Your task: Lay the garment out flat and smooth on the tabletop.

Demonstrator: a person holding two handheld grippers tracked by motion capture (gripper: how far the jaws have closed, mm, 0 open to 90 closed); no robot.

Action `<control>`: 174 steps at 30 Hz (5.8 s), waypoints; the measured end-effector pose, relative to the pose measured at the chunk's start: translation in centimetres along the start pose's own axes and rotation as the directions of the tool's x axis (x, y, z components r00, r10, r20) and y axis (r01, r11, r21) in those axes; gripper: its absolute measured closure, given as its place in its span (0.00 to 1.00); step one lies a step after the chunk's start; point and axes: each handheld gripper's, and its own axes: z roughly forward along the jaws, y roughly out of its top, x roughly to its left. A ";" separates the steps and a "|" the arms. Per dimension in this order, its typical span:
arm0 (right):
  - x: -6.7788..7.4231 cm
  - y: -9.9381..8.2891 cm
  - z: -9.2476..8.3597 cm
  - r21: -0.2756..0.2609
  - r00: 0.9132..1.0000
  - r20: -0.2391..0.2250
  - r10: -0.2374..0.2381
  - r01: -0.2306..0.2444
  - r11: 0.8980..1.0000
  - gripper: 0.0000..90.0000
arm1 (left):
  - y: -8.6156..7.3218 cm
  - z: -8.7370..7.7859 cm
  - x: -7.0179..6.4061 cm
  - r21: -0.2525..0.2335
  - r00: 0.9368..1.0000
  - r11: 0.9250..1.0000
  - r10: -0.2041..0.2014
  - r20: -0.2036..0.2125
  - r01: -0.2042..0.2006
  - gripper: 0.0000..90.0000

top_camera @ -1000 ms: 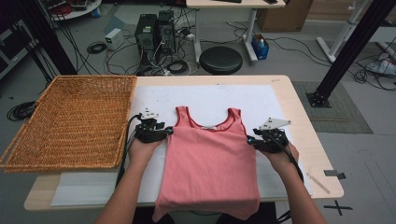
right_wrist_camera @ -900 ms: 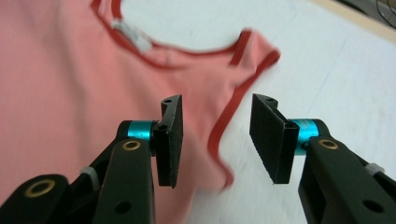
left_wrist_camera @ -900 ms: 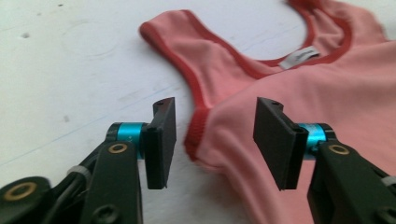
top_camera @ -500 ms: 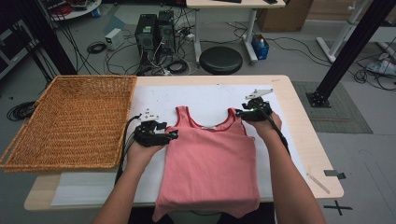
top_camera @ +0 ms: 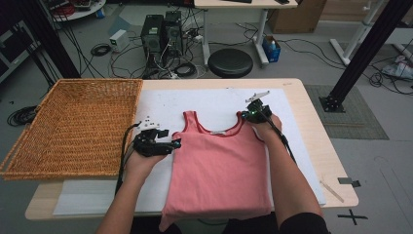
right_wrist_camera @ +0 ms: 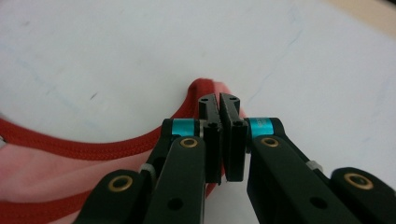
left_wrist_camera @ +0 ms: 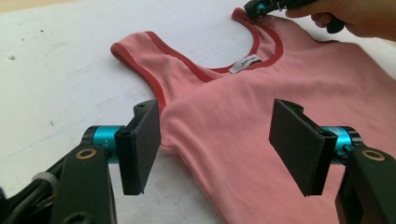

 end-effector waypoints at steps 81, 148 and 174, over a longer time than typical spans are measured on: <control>8.4 -12.8 -14.5 -0.078 0.994 -0.043 0.100 -0.103 0.992 0.68 | -2.5 2.7 -0.9 0.080 0.999 0.996 -0.043 -0.032 0.045 0.41; 4.3 -10.5 -15.0 -0.215 0.991 -0.095 0.094 -0.113 0.970 0.30 | -2.2 -0.1 -1.8 -0.022 1.000 1.000 0.005 0.023 -0.005 0.32; 3.3 -10.2 -17.0 -0.258 0.985 -0.133 0.109 -0.140 0.956 0.22 | -0.1 -1.0 -1.8 -0.079 0.995 0.995 0.065 0.082 -0.059 0.22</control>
